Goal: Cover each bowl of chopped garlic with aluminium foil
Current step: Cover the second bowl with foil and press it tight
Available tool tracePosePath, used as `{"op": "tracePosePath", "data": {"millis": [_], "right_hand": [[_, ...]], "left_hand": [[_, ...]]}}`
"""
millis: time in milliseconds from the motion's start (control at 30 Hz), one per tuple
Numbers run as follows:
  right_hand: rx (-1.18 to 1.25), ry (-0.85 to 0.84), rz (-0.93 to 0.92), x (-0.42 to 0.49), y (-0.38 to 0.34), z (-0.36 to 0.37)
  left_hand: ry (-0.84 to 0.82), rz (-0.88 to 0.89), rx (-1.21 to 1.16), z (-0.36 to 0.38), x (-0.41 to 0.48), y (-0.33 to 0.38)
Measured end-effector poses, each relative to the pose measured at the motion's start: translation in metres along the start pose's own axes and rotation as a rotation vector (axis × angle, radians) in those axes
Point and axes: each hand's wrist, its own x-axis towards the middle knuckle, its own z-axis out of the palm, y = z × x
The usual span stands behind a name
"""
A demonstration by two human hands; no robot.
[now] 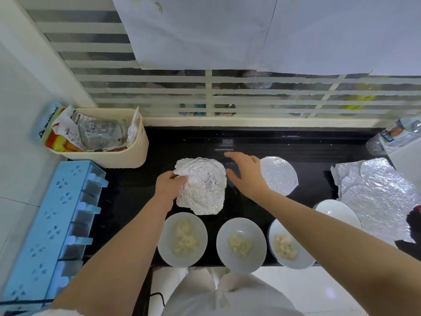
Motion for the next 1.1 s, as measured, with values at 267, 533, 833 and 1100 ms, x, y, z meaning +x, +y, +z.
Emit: {"op": "tracePosePath", "data": {"millis": [267,533,833,1100], "right_hand": [[-0.223,-0.387,-0.118,-0.011,-0.006,0.032],[-0.262,-0.415,-0.014,-0.013,-0.009,0.042],[-0.280,-0.250,-0.008,-0.018,-0.004,0.035],[-0.116,-0.260,-0.126,-0.006,-0.008,0.033]], "left_hand": [[0.075,0.123,0.371,0.001,-0.006,-0.001],[0.207,0.367,0.718,0.002,-0.018,-0.005],[0.108,0.546,1.023,0.019,-0.031,-0.012],[0.162,0.605,1.141,0.026,-0.037,-0.010]]}}
